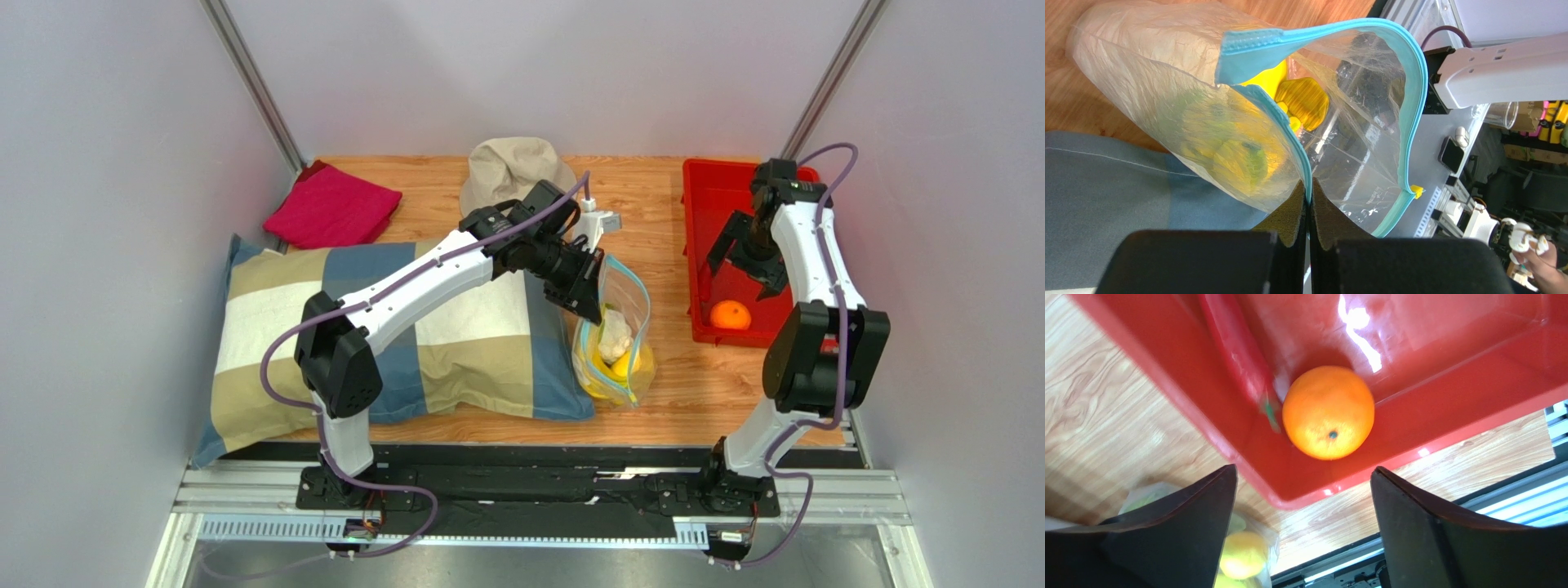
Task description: Open the zip-top bag and remove the fake food
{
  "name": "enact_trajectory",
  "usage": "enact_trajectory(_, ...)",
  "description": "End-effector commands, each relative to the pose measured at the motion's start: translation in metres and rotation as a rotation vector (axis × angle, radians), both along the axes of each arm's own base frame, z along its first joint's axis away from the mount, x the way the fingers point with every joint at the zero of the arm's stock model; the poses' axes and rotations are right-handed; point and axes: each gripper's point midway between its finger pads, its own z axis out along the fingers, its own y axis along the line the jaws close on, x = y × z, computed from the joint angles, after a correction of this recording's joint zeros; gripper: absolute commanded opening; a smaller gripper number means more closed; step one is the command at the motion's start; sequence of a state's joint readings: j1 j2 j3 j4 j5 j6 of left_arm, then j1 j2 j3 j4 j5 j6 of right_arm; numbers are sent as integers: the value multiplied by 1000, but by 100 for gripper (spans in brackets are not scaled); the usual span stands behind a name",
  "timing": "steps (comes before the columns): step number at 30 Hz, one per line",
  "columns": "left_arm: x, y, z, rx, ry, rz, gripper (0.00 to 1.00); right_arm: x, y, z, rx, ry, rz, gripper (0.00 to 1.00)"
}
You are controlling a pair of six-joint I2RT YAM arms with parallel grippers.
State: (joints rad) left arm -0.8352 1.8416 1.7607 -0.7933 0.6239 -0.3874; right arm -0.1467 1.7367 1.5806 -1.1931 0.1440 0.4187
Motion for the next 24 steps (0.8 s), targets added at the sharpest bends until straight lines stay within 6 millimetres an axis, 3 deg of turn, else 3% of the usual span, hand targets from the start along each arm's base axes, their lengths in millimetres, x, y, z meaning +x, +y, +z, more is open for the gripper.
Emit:
enact_trajectory(1, 0, -2, 26, -64, -30, -4, 0, -21, 37, 41, 67, -119, 122, 94)
enact_trajectory(3, 0, -3, 32, -77, -30, 9, 0, -31, 61, 50, 75, -141, 193, 97)
enact_trajectory(4, 0, -3, 34, -81, -23, 19, 0, -41, 64, 65, 61, -179, 205, 97)
enact_trajectory(6, 2, -5, 40, -100, -31, 27, 0, -55, 90, 79, 55, -198, 293, 96)
enact_trajectory(9, 4, -8, 45, -115, -32, 41, 0, -80, 110, 105, 61, -260, 342, 95)
enact_trajectory(14, 9, -16, 51, -140, -21, 57, 0, -118, 145, 130, 196, -317, 360, 86)
enact_trajectory(17, 12, -22, 59, -168, -19, 68, 0, -131, 176, 144, 331, -372, 410, 75)
enact_trajectory(19, 13, -23, 64, -179, -21, 75, 0, -134, 200, 152, 456, -422, 448, 60)
enact_trajectory(21, 14, -24, 67, -188, -32, 84, 0, -135, 216, 145, 553, -409, 447, 42)
enact_trajectory(24, 14, -22, 67, -188, -27, 95, 0, -130, 221, 131, 562, -394, 437, 37)
